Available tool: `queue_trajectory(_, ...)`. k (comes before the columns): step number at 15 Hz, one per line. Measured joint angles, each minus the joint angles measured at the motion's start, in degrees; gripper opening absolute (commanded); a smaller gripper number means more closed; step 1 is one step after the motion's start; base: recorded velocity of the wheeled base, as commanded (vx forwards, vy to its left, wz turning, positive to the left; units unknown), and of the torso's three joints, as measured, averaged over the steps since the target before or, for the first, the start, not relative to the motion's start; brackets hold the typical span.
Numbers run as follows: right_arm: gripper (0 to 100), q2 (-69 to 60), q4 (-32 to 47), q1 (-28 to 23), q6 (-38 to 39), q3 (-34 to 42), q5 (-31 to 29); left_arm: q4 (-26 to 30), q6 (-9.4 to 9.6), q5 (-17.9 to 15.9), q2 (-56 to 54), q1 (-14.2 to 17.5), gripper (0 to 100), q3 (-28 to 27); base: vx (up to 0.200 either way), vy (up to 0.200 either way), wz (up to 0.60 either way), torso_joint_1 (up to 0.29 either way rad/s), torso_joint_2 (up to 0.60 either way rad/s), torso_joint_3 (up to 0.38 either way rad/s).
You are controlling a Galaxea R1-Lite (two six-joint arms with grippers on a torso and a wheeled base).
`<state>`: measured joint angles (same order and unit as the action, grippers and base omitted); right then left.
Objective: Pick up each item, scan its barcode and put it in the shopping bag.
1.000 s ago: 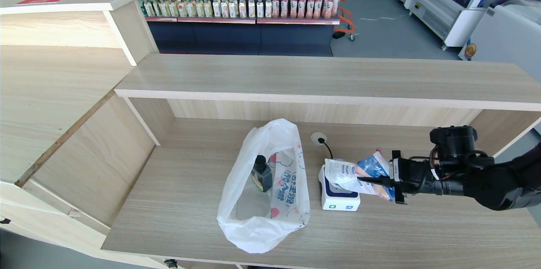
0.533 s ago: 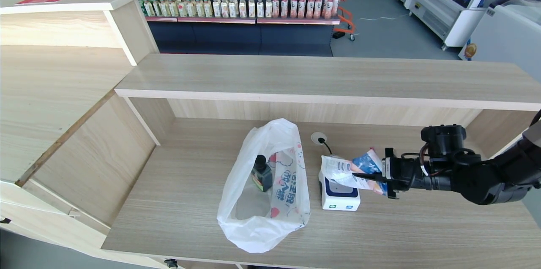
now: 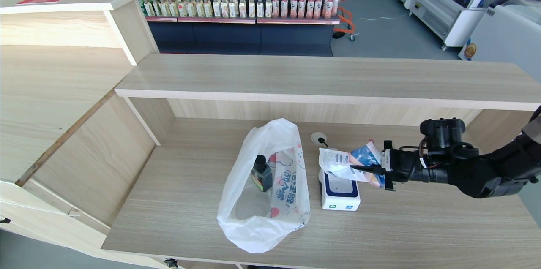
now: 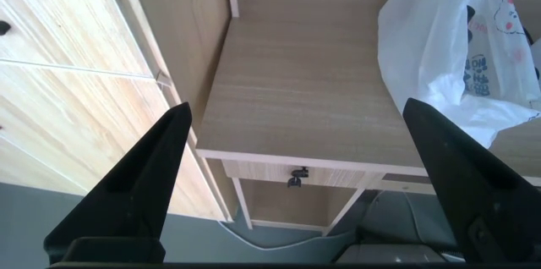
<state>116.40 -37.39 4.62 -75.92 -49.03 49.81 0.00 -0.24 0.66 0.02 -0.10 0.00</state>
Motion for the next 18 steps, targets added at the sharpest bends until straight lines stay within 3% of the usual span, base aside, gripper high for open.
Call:
queue_trajectory(13, 0, -1.93, 0.09, -0.24, 2.05, 0.50, -0.11, 0.00, 0.02, 0.02, 0.00, 0.00, 100, 0.00, 0.000, 0.000, 0.00, 0.000, 0.00, 0.000)
queue_trajectory(16, 0, -9.03, 1.07, -1.88, 16.25, 2.26, -1.32, 0.00, 0.00, 0.02, 0.00, 0.00, 100, 0.00, 0.000, 0.000, 0.00, 0.000, 0.00, 0.000)
queue_trajectory(18, 0, -17.47, 3.97, -2.51, 35.69, 5.05, -5.58, 0.00, 0.00, 0.02, 0.00, 0.00, 100, 0.00, 0.000, 0.000, 0.00, 0.000, 0.00, 0.000)
